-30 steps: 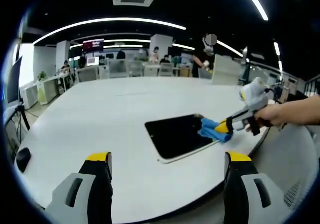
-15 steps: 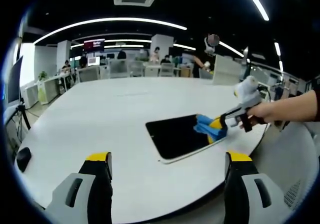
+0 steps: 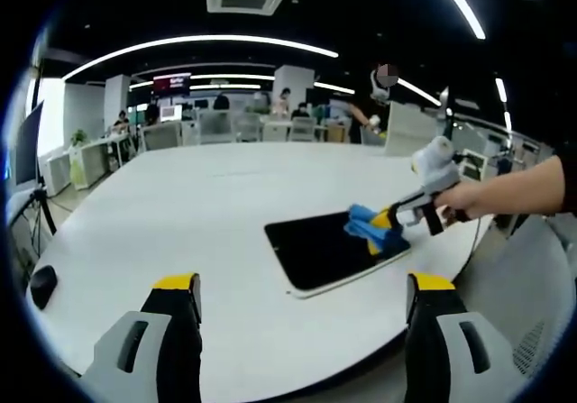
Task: Wipe the mirror surface with the cleaning cloth until all visible marks leave the cleaned area.
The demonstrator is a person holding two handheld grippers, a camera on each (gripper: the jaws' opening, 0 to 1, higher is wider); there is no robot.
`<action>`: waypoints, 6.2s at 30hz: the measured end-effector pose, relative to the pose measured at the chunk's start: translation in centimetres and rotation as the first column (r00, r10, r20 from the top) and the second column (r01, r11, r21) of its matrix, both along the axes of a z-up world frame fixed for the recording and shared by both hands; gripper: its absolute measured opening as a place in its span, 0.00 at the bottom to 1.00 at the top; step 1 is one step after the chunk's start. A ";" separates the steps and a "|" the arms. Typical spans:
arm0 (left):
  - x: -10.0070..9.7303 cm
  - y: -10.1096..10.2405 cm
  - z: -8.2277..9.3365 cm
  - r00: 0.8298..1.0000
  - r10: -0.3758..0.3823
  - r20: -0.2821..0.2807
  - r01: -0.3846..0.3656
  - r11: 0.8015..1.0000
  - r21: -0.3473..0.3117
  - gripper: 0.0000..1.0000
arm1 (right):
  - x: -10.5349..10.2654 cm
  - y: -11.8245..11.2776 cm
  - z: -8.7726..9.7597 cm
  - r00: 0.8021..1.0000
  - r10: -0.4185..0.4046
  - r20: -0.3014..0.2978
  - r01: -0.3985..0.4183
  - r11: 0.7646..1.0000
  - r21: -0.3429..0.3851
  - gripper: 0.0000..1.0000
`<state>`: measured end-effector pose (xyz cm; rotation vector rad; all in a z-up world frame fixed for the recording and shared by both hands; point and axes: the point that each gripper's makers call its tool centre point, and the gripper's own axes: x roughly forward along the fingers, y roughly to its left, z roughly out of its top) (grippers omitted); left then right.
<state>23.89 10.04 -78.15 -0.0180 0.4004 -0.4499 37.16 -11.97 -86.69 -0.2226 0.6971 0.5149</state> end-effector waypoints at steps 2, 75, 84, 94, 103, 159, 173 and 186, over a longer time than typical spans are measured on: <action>0.0 0.0 0.0 1.000 -0.001 -0.002 0.001 1.000 0.000 0.94 | 0.2 0.0 0.0 1.000 -0.002 0.004 0.002 1.000 -0.002 0.01; 0.0 0.0 -0.1 1.000 -0.001 -0.010 0.001 1.000 -0.002 0.93 | 4.8 -1.6 1.3 0.994 0.078 0.077 -0.062 0.978 -0.198 0.01; -0.1 -0.1 -0.2 1.000 -0.004 -0.015 0.004 1.000 -0.003 0.93 | 3.8 -4.8 3.1 0.995 0.026 0.094 -0.008 0.982 -0.188 0.01; -0.1 0.0 -0.2 1.000 -0.004 -0.014 0.004 1.000 0.000 0.93 | 2.0 -7.9 2.5 0.998 -0.038 0.054 0.046 0.985 -0.169 0.01; -0.2 0.0 -0.3 1.000 -0.006 -0.022 0.006 1.000 0.003 0.93 | 0.3 -8.5 1.2 0.998 -0.063 0.004 0.063 0.986 -0.151 0.01; -0.3 0.1 -0.2 1.000 -0.006 -0.012 0.006 1.000 0.020 0.98 | -15.3 -10.3 8.5 0.919 -0.256 0.299 0.254 0.966 0.048 0.93; -0.2 0.2 -0.2 1.000 0.002 -0.008 -0.001 1.000 0.017 0.98 | -15.5 -10.2 7.8 0.936 -0.231 0.265 0.230 0.973 0.033 0.99; -0.2 0.2 -0.3 1.000 0.001 -0.014 -0.001 1.000 0.017 0.98 | -15.6 -10.3 7.8 0.937 -0.230 0.264 0.231 0.973 0.027 0.99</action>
